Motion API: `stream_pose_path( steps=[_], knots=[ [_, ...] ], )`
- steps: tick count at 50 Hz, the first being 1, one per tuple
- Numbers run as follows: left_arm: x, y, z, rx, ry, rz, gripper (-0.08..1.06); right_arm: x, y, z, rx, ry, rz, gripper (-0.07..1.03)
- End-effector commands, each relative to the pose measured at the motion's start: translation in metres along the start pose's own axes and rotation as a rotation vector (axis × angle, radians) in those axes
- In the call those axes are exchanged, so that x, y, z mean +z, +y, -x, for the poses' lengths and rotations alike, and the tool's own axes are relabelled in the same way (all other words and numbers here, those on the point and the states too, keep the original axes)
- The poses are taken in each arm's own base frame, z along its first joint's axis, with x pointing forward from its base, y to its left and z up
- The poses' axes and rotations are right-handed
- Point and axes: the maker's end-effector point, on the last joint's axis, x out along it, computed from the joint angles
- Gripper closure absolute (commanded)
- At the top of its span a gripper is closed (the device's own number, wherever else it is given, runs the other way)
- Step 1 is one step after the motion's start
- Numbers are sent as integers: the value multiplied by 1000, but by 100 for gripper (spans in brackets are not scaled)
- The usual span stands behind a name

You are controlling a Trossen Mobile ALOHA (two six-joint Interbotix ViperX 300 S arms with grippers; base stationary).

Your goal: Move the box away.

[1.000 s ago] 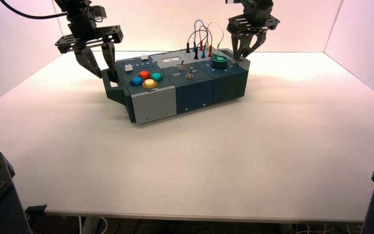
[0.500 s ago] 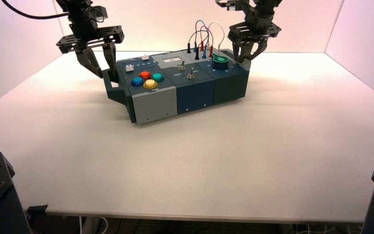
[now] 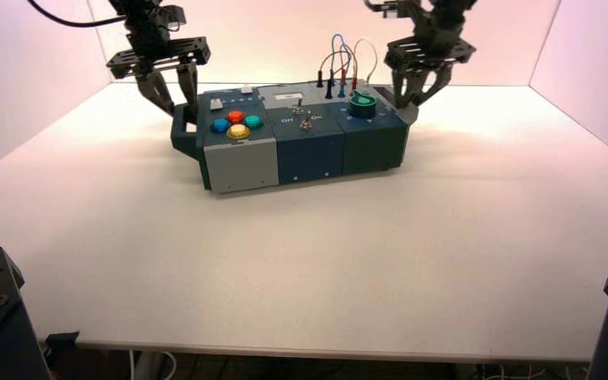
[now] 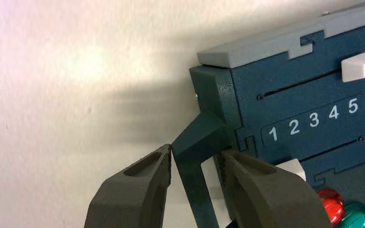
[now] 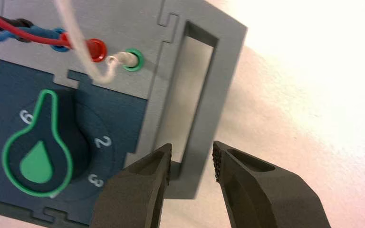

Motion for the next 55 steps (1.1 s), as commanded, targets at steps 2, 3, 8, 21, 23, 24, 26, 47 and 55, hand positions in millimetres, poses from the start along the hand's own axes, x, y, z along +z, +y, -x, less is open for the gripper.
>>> stream_pose_path(
  steps=[2, 3, 8, 21, 23, 24, 26, 47, 55],
  knots=[
    [43, -38, 0, -27, -85, -71, 46, 9, -14, 22, -23, -48, -19, 49],
    [44, -40, 0, -29, -85, -72, 46, 9, -14, 22, -23, -48, -19, 49],
    [54, -51, -5, -38, -76, -94, 46, 9, -15, 22, -23, -48, -22, 49],
    [69, -86, -18, -60, -66, -162, 46, 6, -14, 21, -23, -47, -35, 49],
    [71, -90, -18, -62, -69, -169, 46, 7, -14, 22, -24, -49, -37, 49],
    [73, -95, -19, -65, -69, -178, 46, 8, -14, 22, -26, -54, -37, 49],
    [75, -98, -20, -66, -68, -184, 46, 9, -15, 24, -28, -61, -36, 49],
    [86, -119, -19, -83, -58, -221, 46, 15, -19, 25, -38, -82, -54, 49],
    [83, -116, -16, -80, -45, -219, 46, 20, -22, 32, -44, -100, -58, 49]
  ],
)
